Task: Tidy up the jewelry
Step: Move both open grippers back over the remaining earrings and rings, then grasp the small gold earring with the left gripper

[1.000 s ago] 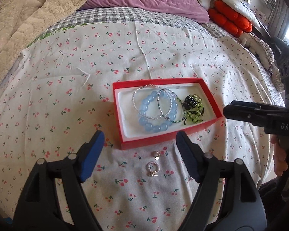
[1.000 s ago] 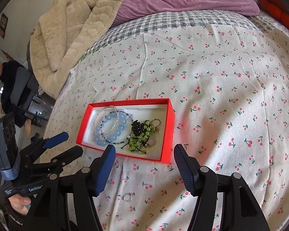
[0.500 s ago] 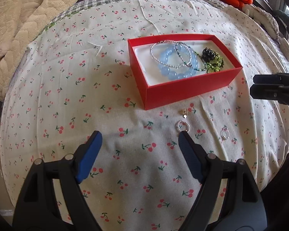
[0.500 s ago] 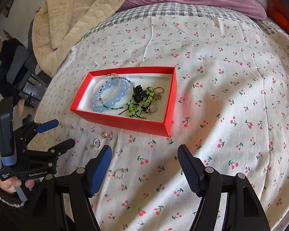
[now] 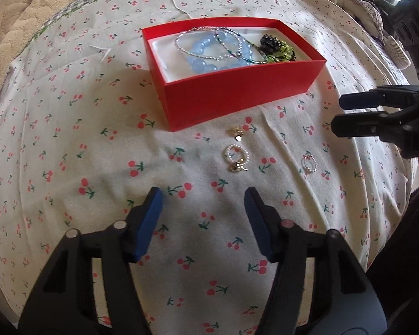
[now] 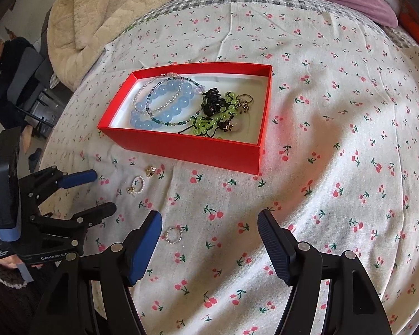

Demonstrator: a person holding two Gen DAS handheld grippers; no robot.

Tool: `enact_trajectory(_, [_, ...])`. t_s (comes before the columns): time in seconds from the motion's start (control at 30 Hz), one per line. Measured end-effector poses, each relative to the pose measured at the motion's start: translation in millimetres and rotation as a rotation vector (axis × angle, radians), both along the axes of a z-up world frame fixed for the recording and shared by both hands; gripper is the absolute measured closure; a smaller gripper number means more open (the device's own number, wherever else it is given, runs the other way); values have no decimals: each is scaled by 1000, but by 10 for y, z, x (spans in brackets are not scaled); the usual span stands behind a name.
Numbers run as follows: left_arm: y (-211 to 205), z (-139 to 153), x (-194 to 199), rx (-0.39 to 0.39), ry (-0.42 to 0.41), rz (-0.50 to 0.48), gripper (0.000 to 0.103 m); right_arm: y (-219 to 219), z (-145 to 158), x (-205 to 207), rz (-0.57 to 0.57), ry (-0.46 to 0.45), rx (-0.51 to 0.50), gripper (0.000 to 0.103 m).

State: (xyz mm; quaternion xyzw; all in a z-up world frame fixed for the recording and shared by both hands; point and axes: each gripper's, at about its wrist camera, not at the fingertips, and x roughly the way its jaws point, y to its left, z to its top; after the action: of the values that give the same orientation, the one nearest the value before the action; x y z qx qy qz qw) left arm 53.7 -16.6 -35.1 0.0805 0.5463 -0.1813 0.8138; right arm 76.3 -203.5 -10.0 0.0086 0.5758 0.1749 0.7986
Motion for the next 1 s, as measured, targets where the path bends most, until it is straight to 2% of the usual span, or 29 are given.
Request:
enact_trajectory(0.03, [-33, -13, -4, -4, 0, -14, 52, 3, -11, 6, -1, 3, 0, 31])
enact_trajectory(0.23, [-200, -48, 17, -44, -6, -87, 67, 42, -83, 40, 13, 18, -2, 31])
enact_trajectory(0.37, [-272, -75, 52, -30, -11, -109, 74, 99, -121, 57, 29, 27, -8, 31])
enact_trajectory(0.47, [-290, -79, 78, -25, -15, -113, 84, 123, -133, 68, 37, 28, -13, 31])
enact_trajectory(0.53, [-294, -82, 85, -23, -12, -120, 94, 127, -140, 73, 39, 30, -12, 31])
enact_trajectory(0.73, [-253, -42, 62, -22, 9, -112, 96, 171, -148, 99, 36, 37, -1, 31])
enact_trajectory(1.0, [1, 21, 11, 8, 26, -38, 96, 377, -194, 160, 37, 48, 38, 31])
